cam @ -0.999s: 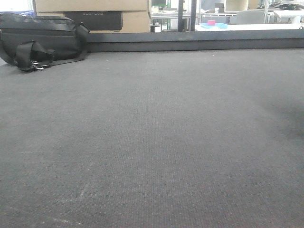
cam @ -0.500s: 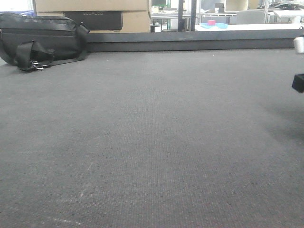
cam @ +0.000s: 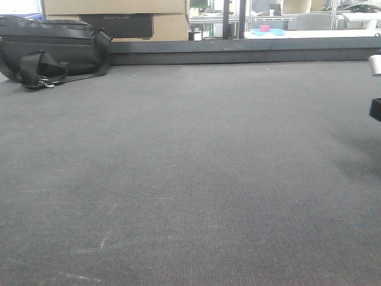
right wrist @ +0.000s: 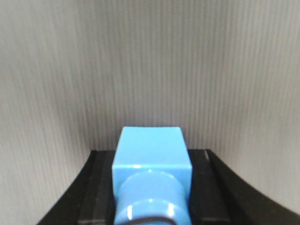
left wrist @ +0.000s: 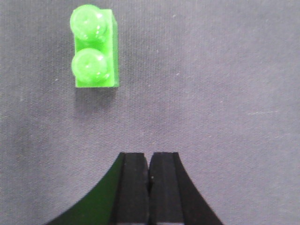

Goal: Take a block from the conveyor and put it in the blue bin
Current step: 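Close left gripper on green block and right gripper on blue block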

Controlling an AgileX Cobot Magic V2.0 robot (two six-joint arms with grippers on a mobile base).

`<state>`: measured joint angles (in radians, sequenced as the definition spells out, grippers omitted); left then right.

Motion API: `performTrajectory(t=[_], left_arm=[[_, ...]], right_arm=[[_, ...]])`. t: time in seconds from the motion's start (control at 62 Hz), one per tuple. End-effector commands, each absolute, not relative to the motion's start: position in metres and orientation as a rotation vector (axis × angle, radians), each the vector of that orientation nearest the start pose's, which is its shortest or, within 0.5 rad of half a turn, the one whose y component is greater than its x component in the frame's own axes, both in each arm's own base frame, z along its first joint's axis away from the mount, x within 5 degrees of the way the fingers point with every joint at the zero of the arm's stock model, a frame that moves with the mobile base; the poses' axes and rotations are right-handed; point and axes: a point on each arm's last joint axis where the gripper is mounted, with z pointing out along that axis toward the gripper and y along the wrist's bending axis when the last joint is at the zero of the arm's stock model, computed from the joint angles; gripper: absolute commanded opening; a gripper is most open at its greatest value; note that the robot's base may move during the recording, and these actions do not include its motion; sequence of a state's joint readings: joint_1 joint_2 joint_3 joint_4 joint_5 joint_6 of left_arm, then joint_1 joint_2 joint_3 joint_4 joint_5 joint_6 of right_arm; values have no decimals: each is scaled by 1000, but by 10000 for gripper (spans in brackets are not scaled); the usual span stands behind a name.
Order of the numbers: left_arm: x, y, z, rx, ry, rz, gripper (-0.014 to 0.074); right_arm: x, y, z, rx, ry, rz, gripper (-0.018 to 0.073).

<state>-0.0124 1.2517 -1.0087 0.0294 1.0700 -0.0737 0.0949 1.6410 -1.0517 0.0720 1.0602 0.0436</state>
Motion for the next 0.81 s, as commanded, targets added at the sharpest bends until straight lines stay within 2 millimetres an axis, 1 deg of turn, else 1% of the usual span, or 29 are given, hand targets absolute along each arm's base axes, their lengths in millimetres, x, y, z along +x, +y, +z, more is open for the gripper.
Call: performTrajectory(t=[0.0, 0.064, 0.177, 0.226, 0.306, 0.387, 0.435, 0.484, 0.548, 0.693, 0.725, 0.79], left_arm=[[234, 2, 307, -103, 2763, -3, -111], [237, 11, 316, -151, 2727, 7, -111], [239, 27, 332, -147, 2707, 21, -111], [242, 33, 336, -144, 2708, 16, -111], [249, 41, 337, -123, 2704, 17, -111], [261, 43, 329, -78, 2719, 26, -111], [266, 43, 325, -77, 2724, 24, -111], [274, 44, 315, -74, 2748, 20, -111], [283, 44, 304, -64, 2785, 16, -111], [299, 44, 281, -50, 2832, 16, -106], [302, 44, 277, -51, 2840, 14, -92], [306, 45, 269, -52, 2866, 9, -27]], right_arm=[[285, 31, 229, -30, 3102, 91, -162], [283, 31, 244, -31, 3041, 96, -162], [278, 30, 277, -32, 2882, 109, -162], [274, 30, 292, -32, 2803, 114, -162], [269, 29, 312, -29, 2675, 125, -162], [262, 28, 331, -27, 2543, 132, -162], [260, 28, 338, -26, 2493, 135, -162], [258, 28, 345, -25, 2447, 137, -162], [257, 28, 349, -24, 2414, 139, -162], [257, 28, 349, -23, 2419, 140, -162], [257, 28, 348, -24, 2423, 140, -162], [256, 28, 348, -24, 2430, 140, -162]])
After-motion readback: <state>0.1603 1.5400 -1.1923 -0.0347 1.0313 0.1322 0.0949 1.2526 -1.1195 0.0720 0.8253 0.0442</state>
